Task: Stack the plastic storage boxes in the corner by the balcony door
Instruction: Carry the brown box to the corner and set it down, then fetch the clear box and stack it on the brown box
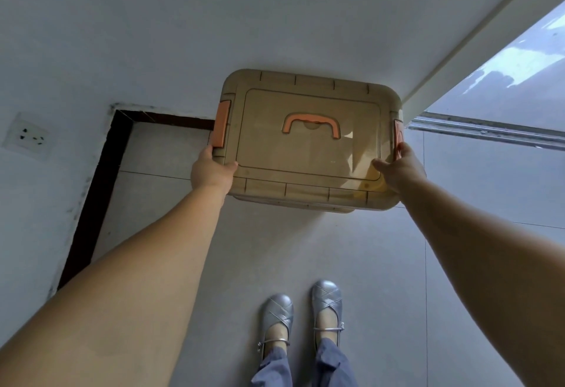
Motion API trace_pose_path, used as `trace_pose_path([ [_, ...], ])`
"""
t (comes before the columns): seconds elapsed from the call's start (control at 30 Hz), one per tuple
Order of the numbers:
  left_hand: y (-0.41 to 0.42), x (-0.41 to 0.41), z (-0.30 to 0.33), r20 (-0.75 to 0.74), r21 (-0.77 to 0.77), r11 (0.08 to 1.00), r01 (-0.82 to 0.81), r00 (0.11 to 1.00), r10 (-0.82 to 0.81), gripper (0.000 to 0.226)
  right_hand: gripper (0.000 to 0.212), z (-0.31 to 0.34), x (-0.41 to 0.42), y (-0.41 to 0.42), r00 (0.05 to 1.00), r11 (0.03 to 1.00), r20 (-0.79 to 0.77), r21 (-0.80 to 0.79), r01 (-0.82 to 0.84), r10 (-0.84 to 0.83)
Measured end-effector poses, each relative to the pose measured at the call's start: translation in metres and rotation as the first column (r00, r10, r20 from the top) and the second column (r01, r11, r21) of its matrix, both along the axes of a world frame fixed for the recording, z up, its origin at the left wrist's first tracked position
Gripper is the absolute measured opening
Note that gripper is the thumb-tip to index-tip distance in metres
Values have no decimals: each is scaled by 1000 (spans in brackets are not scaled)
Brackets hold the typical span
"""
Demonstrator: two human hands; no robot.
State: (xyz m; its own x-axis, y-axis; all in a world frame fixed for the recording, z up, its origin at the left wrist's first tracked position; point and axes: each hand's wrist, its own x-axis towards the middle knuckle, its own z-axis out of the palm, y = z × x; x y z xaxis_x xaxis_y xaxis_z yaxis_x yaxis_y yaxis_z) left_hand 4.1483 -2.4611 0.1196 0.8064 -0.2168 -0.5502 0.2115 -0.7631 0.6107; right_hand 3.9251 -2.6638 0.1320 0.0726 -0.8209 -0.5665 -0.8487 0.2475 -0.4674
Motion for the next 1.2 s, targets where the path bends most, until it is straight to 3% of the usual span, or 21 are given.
trace_pose_path([
  [0.33, -3, -20, 45, -57, 331, 896, 296, 954, -294, 85, 62, 35, -3, 17, 1000, 1000, -26, 23, 12, -12],
  [0.57, -10, -75, 129, -29, 378, 782, 496, 850, -526, 79, 57, 108, -21, 46, 998, 998, 41, 54, 43, -45],
  [0.83, -10, -135, 227, -30, 384, 664, 642, 727, -686, 65, 64, 206, -94, 92, 984, 984, 72, 76, 159, -164],
  [0.97, -30, -183, 274, -1, 295, 629, 720, 658, -753, 59, 63, 249, -165, 111, 959, 961, 92, 96, 261, -269],
  [1.1, -49, -264, 315, -8, 147, 534, 833, 541, -841, 41, 63, 286, -265, 143, 874, 878, 90, 104, 468, -477],
  [1.2, -55, -334, 334, -52, 97, 405, 909, 411, -910, 59, 62, 300, -344, 172, 772, 778, 97, 94, 621, -628],
])
